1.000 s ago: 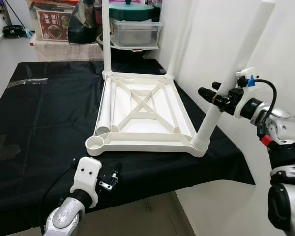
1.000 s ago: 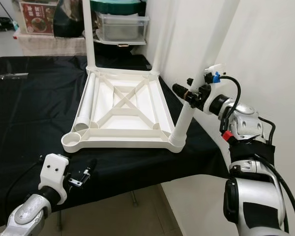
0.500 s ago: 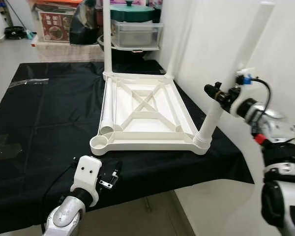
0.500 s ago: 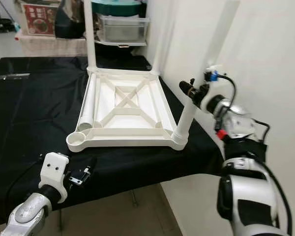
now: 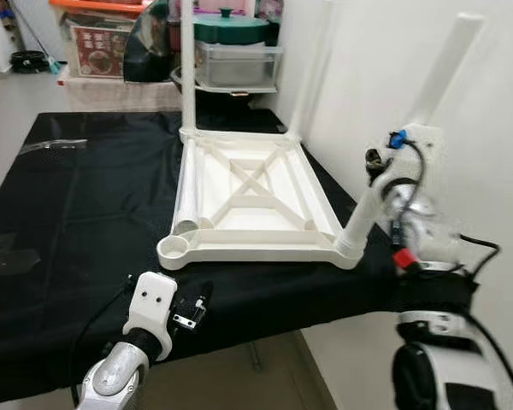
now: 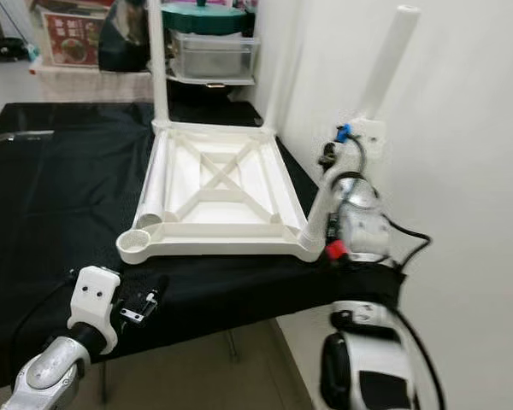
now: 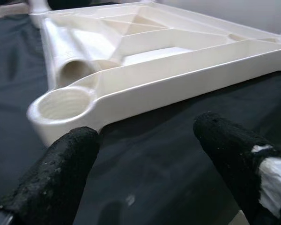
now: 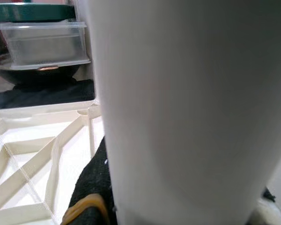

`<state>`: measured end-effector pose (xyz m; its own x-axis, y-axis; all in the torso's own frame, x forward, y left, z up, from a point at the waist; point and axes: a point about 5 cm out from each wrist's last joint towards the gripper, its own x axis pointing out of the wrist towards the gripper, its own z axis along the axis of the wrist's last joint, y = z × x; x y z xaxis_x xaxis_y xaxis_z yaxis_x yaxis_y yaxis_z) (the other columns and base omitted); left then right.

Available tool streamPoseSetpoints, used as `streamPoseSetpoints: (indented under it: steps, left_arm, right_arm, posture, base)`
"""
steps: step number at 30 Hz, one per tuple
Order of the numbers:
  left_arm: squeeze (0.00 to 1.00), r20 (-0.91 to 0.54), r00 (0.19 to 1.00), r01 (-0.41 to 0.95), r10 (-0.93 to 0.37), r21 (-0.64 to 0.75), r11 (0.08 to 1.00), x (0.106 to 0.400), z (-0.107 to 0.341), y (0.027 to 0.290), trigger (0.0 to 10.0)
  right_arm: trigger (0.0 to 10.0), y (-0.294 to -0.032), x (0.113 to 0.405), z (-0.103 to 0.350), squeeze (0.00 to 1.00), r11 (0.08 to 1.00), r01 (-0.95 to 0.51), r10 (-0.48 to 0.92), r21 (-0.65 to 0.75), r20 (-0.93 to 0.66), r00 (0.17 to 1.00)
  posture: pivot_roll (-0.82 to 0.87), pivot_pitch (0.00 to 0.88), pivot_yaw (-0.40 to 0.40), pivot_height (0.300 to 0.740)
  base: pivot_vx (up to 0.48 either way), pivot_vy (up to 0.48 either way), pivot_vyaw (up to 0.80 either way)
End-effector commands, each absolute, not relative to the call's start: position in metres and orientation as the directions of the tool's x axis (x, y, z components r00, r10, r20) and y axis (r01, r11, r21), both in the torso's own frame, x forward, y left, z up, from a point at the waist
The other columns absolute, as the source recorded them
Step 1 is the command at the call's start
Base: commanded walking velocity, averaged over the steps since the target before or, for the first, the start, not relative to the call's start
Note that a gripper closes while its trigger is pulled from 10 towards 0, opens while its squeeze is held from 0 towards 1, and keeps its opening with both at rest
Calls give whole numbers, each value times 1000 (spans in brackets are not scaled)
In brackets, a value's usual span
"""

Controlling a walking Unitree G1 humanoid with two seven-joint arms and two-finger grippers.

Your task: Building children table

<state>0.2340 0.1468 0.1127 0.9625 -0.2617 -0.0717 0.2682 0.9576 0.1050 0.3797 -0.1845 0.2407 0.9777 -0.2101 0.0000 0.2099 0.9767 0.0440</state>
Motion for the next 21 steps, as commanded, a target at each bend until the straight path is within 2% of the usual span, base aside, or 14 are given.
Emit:
streamPoseSetpoints:
  steps: [1,4,5,6,9,10,11,13,14,15,16,21]
  left_arm:
    - [0,-82,961,271,-264,103,957,234,109,143,10000]
    - [0,-82,961,271,-264,102,957,233,109,142,10000]
    - [0,-82,961,271,-263,101,957,233,109,142,10000]
    - [0,-83,962,269,-261,101,958,233,109,143,10000]
    - [0,-84,962,267,-259,101,958,232,109,144,10000]
    - [0,-84,963,265,-257,102,959,232,109,145,10000]
    - [0,-85,963,265,-257,103,959,233,109,146,10000]
    - [0,-86,962,266,-257,102,959,233,108,145,10000]
    - [0,-87,962,268,-260,101,958,233,108,144,10000]
    - [0,-87,962,268,-260,101,958,233,108,144,10000]
    - [0,-87,961,270,-262,100,958,233,108,143,10000]
    - [0,-87,961,272,-264,99,957,233,108,142,10000]
  right_arm:
    - [0,-170,379,224,0,975,220,-216,29,-104,971]
    - [0,-167,378,224,0,974,223,-218,31,-108,970]
    - [5373,-165,377,224,0,973,230,-225,35,-115,968]
    - [10000,-164,376,224,0,972,231,-226,35,-116,967]
    - [10000,-164,376,225,0,973,228,-223,36,-116,968]
    - [10000,-165,375,226,290,972,233,-227,41,-112,967]
    - [10000,-168,373,229,1000,971,236,-230,50,-100,968]
    - [10000,-170,372,233,1000,971,234,-230,46,-87,969]
    - [10000,-173,372,239,671,977,206,-202,57,-69,977]
    - [10000,-173,372,239,671,977,206,-202,57,-69,977]
    - [10000,-175,373,244,0,984,171,-169,57,-48,985]
    - [10000,-179,374,249,0,988,138,-137,70,-22,990]
  posture:
    - [19,0,-127,740]
    - [19,0,-127,740]
    - [23,0,-130,740]
    - [23,0,-131,740]
    - [18,0,-129,740]
    - [17,0,-129,740]
    - [13,0,-128,740]
    - [10,0,-126,740]
    - [10,0,-126,740]
    - [10,0,-126,740]
    - [9,0,-124,740]
    - [10,0,-126,740]
  base:
    - [0,0,0]
    - [0,0,0]
    - [0,0,0]
    - [0,0,0]
    - [0,0,0]
    - [0,0,0]
    - [0,0,0]
    - [0,0,0]
    - [0,0,0]
    - [0,0,0]
    - [0,0,0]
    - [0,0,0]
